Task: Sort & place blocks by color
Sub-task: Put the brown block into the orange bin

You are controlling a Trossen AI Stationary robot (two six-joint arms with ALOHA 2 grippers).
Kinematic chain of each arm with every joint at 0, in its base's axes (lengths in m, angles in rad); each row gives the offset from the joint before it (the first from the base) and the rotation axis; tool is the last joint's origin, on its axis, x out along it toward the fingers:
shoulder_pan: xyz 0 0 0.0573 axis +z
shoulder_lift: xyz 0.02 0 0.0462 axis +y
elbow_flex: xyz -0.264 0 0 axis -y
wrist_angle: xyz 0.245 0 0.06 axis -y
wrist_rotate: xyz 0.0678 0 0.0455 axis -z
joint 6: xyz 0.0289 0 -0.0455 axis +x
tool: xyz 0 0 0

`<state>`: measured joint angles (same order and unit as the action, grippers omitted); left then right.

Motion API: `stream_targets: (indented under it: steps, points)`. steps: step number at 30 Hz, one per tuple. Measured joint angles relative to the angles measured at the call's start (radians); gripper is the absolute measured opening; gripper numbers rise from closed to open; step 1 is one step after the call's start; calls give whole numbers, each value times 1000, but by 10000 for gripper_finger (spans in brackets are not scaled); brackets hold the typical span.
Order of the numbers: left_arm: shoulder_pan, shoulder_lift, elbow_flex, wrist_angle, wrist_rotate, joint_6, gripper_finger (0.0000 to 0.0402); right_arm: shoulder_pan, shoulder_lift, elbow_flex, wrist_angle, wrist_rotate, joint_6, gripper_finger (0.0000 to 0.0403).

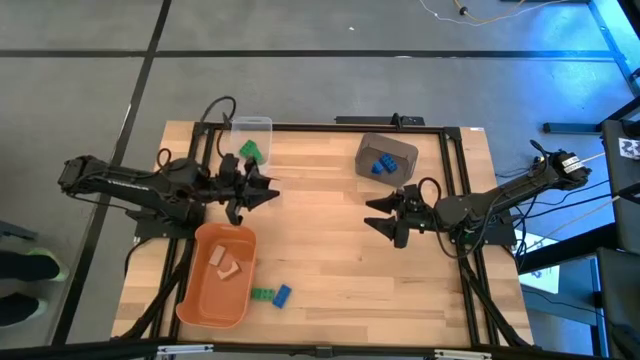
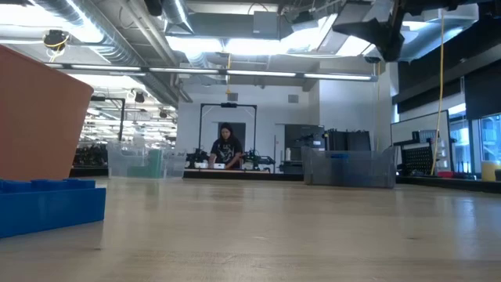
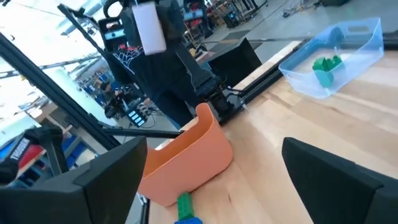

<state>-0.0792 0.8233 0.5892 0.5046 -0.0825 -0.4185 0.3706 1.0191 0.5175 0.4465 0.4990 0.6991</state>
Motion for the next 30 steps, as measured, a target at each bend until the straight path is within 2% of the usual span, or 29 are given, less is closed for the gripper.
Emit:
stream_targets:
  steps: [5, 15, 17, 20, 22, 26, 30]
  points:
    - [0, -7, 0, -2, -61, 11, 117, 0, 0, 0, -17, -22, 3, 373]
    - [0, -13, 0, -1, -5, -31, 117, 0, 0, 0, -24, -47, -24, 373]
    - [0, -13, 0, 1, -28, 6, 117, -5, 0, 0, -23, -5, -31, 373]
    - [-1, -13, 0, 0, -84, 18, 117, -5, 0, 0, -16, 112, 32, 373]
    - [0, -13, 0, -5, -67, 30, 117, -6, 0, 0, -17, 170, 61, 373]
    - [-1, -44, -1, -86, 31, 18, 117, -6, 0, 0, -17, 179, 55, 373]
    - [-9, -124, 0, -271, 49, -29, 117, -6, 0, 0, -24, 154, 54, 373]
